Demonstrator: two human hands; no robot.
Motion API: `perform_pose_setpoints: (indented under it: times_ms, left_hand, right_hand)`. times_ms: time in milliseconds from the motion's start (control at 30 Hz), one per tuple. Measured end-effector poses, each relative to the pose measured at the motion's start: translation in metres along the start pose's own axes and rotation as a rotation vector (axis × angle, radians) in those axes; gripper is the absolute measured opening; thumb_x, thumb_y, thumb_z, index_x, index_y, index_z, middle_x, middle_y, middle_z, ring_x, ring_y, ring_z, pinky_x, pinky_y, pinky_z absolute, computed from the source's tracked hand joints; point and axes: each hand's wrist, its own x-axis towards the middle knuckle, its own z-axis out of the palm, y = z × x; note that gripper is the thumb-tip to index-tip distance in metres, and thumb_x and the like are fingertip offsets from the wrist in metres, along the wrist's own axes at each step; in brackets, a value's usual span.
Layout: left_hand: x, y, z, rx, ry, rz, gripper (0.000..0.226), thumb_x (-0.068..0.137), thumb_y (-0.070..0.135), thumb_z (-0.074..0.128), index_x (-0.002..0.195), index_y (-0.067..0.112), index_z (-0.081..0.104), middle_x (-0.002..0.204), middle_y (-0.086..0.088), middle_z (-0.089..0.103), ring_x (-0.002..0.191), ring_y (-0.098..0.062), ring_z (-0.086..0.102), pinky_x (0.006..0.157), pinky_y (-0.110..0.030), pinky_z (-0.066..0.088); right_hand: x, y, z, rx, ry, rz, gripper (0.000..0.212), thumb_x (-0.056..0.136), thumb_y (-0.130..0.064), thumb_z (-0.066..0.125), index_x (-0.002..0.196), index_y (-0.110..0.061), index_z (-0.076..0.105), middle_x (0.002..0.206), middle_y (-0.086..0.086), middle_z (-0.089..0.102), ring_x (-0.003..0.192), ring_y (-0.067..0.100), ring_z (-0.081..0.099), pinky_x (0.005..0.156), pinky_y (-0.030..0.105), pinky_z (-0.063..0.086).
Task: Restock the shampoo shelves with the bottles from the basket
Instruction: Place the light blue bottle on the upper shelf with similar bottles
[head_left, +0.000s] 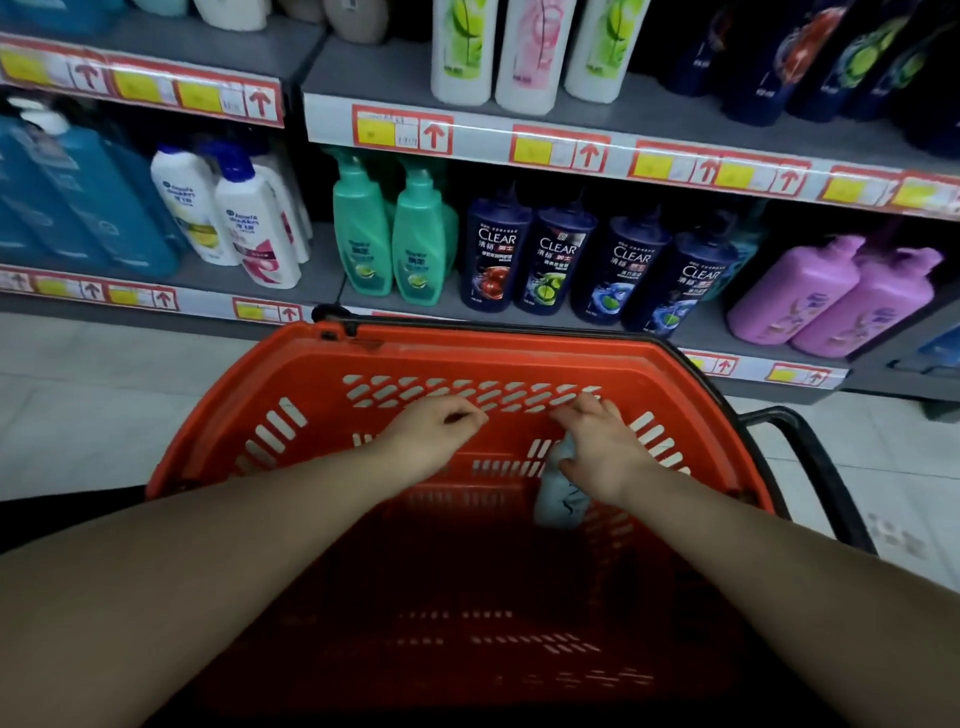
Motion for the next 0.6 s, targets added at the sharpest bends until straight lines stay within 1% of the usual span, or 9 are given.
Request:
perform_pose_setpoints:
  times_ms: [67,133,200,233,333,433,500,567,600]
  left_hand:
    - [0.004,-0.005,0.006,-0.045,-0.011,-0.036,0.016,0.094,0.032,0.055,0.082,0.037,0.066,0.103,0.008,0.069,0.106,-0.016,0.064,0.092,-0.034,0.048]
    - [0.007,-0.006,0.009,-0.034,-0.018,-0.038,0.014,0.094,0.032,0.055,0.089,0.034,0.068,0.105,0.008,0.068,0.105,-0.014,0.063,0.094,-0.033,0.048]
    - [0.008,-0.003,0.011,-0.031,-0.016,-0.033,0.014,0.094,0.033,0.055,0.095,0.031,0.069,0.1,0.01,0.066,0.105,-0.012,0.061,0.095,-0.03,0.045]
    - [0.008,-0.001,0.013,-0.049,-0.018,-0.034,0.014,0.094,0.033,0.055,0.095,0.032,0.068,0.097,0.011,0.065,0.106,-0.012,0.061,0.096,-0.03,0.046]
    - [0.008,0.002,0.014,-0.074,-0.044,-0.039,0.012,0.093,0.033,0.056,0.091,0.035,0.068,0.095,0.012,0.064,0.106,-0.014,0.061,0.098,-0.037,0.049]
    - [0.003,0.002,0.011,-0.031,-0.064,0.013,0.013,0.094,0.028,0.057,0.096,0.031,0.069,0.098,0.012,0.064,0.101,-0.01,0.06,0.096,-0.031,0.048]
    - [0.0,-0.001,0.008,0.03,-0.072,0.05,0.014,0.093,0.019,0.058,0.097,0.028,0.069,0.102,0.012,0.064,0.103,-0.006,0.059,0.096,-0.024,0.046]
    - [-0.001,-0.004,0.004,0.041,-0.094,0.06,0.018,0.089,0.013,0.062,0.09,0.03,0.065,0.101,0.008,0.066,0.102,-0.008,0.062,0.098,-0.025,0.048]
    - [-0.003,-0.004,0.002,0.039,-0.108,0.06,0.019,0.086,0.011,0.066,0.09,0.029,0.064,0.099,0.006,0.066,0.101,-0.01,0.062,0.097,-0.027,0.049]
  right_hand:
    - [0.001,0.004,0.004,-0.022,0.007,-0.018,0.057,0.089,-0.01,0.061,0.143,-0.016,0.044,0.14,0.002,0.035,0.126,0.025,0.032,0.108,0.034,0.035]
    - [0.001,0.011,0.007,-0.05,0.003,-0.022,0.054,0.085,-0.006,0.063,0.137,-0.016,0.05,0.137,0.002,0.035,0.122,0.024,0.034,0.106,0.031,0.036]
    - [0.0,0.017,0.009,-0.034,-0.052,0.006,0.049,0.085,-0.01,0.066,0.131,-0.018,0.053,0.133,0.003,0.039,0.121,0.025,0.042,0.105,0.032,0.038]
    - [-0.002,0.02,0.01,-0.007,-0.091,0.021,0.047,0.085,-0.014,0.068,0.129,-0.02,0.053,0.131,0.003,0.044,0.12,0.025,0.047,0.103,0.032,0.041]
    - [-0.007,0.027,0.012,0.085,-0.173,0.03,0.045,0.084,-0.026,0.073,0.123,-0.026,0.051,0.124,0.001,0.058,0.113,0.022,0.057,0.095,0.032,0.047]
    - [-0.01,0.03,0.013,0.18,-0.181,0.025,0.043,0.078,-0.032,0.079,0.115,-0.031,0.057,0.119,-0.004,0.062,0.109,0.018,0.06,0.095,0.036,0.051]
    - [-0.011,0.028,0.01,0.261,-0.181,0.028,0.039,0.074,-0.032,0.082,0.106,-0.03,0.06,0.108,-0.007,0.064,0.102,0.015,0.062,0.09,0.034,0.052]
    - [-0.012,0.023,0.0,0.333,-0.175,0.005,0.031,0.072,-0.033,0.084,0.092,-0.027,0.061,0.092,-0.008,0.064,0.087,0.014,0.062,0.078,0.031,0.052]
    - [-0.012,0.02,-0.007,0.365,-0.175,-0.014,0.03,0.072,-0.034,0.084,0.088,-0.025,0.061,0.087,-0.006,0.064,0.082,0.016,0.063,0.074,0.033,0.051]
